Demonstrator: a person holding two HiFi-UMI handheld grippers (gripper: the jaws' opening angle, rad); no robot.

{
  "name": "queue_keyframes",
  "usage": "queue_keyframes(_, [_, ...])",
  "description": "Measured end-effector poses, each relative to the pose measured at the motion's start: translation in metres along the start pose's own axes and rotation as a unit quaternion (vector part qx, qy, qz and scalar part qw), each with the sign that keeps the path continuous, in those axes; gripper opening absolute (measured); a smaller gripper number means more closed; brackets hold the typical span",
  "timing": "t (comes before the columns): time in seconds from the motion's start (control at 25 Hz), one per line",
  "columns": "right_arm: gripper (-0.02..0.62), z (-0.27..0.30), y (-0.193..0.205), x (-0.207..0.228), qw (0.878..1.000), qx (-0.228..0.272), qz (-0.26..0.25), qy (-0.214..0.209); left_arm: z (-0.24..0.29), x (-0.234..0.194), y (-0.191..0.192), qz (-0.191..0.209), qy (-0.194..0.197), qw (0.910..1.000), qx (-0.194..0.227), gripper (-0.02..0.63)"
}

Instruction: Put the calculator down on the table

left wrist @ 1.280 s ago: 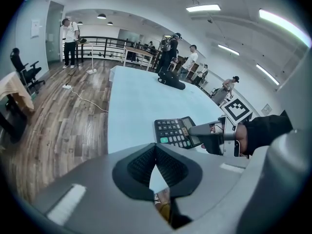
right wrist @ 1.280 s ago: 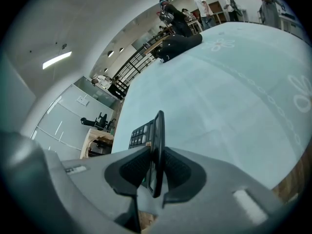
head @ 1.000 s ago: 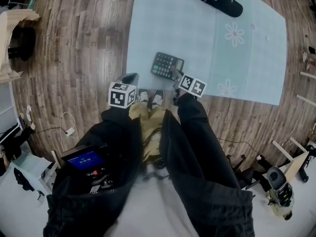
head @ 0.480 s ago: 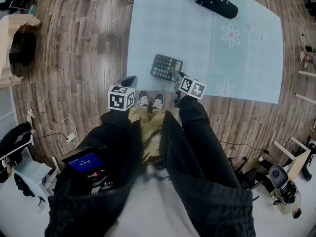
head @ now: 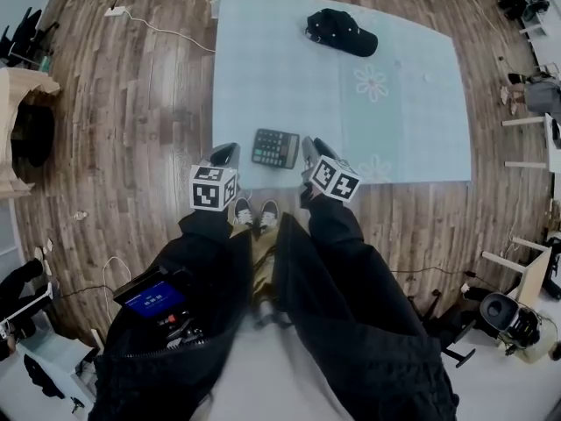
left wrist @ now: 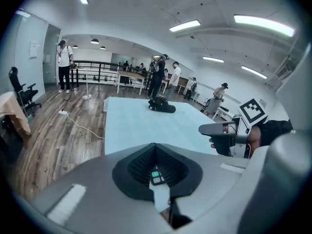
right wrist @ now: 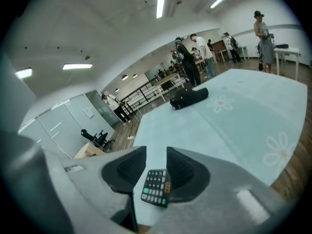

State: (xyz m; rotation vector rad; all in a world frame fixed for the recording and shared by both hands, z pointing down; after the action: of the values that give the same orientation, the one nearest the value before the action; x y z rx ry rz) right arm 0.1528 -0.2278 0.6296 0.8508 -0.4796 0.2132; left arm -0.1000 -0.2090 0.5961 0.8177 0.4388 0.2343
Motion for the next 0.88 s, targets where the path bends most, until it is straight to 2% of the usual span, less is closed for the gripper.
queue_keyframes(0.28, [0.052, -0.039, -0.075, -0.056, 0.992, 0.105, -0.016, -0.062, -0.01, 0.026, -0.073, 0.025, 0.028, 0.9956, 0.086, -0.003])
queue_keyframes(0.36, [-0.001, -0.05, -0.094, -0.071, 0.988, 0.129, -0.032, -0.076, -0.015, 0.035, -0.091, 0.031, 0.036, 0.9931, 0.107, -0.003])
queue_keyframes(0.56, [-0.003, -0.077, -0.131, -0.102, 0.975, 0.181, -0.072, -0.107, -0.027, 0.054, -0.126, 0.044, 0.053, 0.9858, 0.153, -0.003])
queue_keyframes(0.76, [-0.003, -0.094, -0.152, -0.119, 0.964, 0.208, -0.097, -0.134, -0.044, 0.069, -0.156, 0.056, 0.066, 0.9763, 0.198, -0.003])
queue_keyframes(0.88, [-0.003, -0.102, -0.161, -0.125, 0.958, 0.226, -0.115, -0.134, -0.051, 0.078, -0.17, 0.07, 0.073, 0.971, 0.217, -0.003])
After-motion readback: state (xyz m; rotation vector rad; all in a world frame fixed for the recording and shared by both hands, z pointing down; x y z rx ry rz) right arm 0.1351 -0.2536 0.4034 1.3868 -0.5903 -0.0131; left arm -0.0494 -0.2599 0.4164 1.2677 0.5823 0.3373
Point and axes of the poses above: the fingertips, and each gripper's own axes: z forward along the fingers, x to its right, y out of its underside, the point moved 7 cm from there along -z, backward along the fingers, and after that the axes turned 2 degrees about x, right-handed, at the moved point
